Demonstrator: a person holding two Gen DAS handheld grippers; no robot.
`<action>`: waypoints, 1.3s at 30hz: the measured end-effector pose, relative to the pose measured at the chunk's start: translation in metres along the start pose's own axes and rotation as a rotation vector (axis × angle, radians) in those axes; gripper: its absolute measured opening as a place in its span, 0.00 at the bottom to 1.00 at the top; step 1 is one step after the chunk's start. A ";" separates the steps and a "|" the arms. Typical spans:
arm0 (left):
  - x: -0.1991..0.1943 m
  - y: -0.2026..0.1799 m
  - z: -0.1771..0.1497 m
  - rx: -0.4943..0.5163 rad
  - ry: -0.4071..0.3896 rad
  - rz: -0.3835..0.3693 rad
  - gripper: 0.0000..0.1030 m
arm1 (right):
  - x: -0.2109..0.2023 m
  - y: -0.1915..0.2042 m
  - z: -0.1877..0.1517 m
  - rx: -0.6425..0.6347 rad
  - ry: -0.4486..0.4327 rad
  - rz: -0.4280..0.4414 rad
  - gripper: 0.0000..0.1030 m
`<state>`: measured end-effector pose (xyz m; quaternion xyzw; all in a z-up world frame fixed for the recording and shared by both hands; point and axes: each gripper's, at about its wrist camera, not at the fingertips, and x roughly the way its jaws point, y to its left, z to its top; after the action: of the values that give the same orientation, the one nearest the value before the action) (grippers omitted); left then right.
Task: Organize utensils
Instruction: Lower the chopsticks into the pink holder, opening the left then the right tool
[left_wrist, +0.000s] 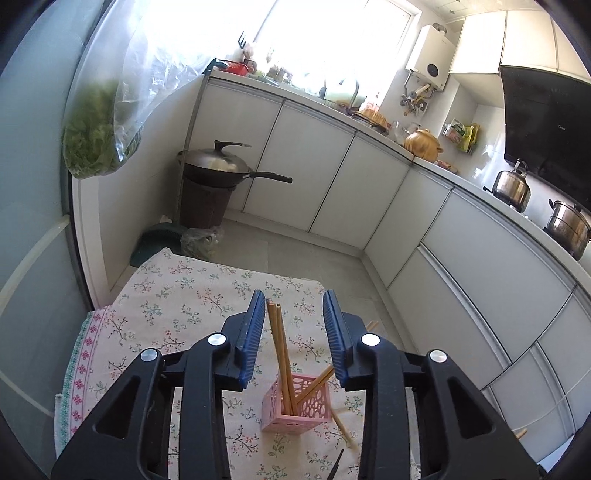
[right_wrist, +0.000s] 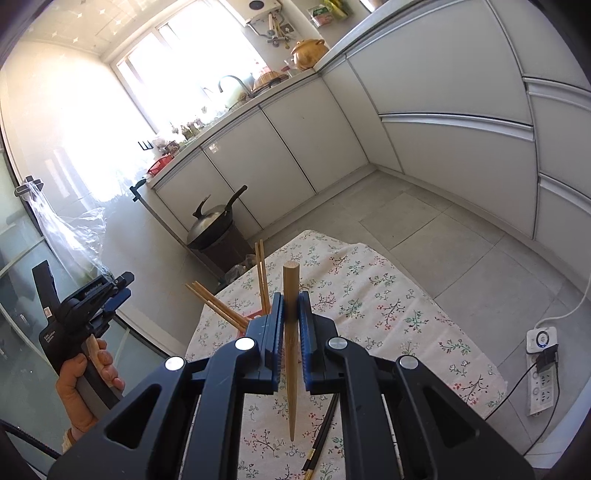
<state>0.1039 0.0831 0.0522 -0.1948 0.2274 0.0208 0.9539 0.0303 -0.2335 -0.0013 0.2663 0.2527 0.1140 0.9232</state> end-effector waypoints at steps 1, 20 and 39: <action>0.000 0.001 0.000 -0.003 0.002 0.000 0.31 | 0.000 0.001 0.001 -0.002 0.000 0.001 0.08; -0.009 0.025 0.012 -0.082 -0.004 -0.023 0.37 | 0.044 0.057 0.062 -0.044 -0.080 -0.015 0.08; 0.009 0.018 0.003 0.000 0.057 -0.003 0.56 | 0.092 0.070 0.077 -0.034 -0.095 -0.042 0.08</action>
<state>0.1111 0.1010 0.0443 -0.1955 0.2541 0.0138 0.9471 0.1432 -0.1768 0.0563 0.2502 0.2122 0.0864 0.9407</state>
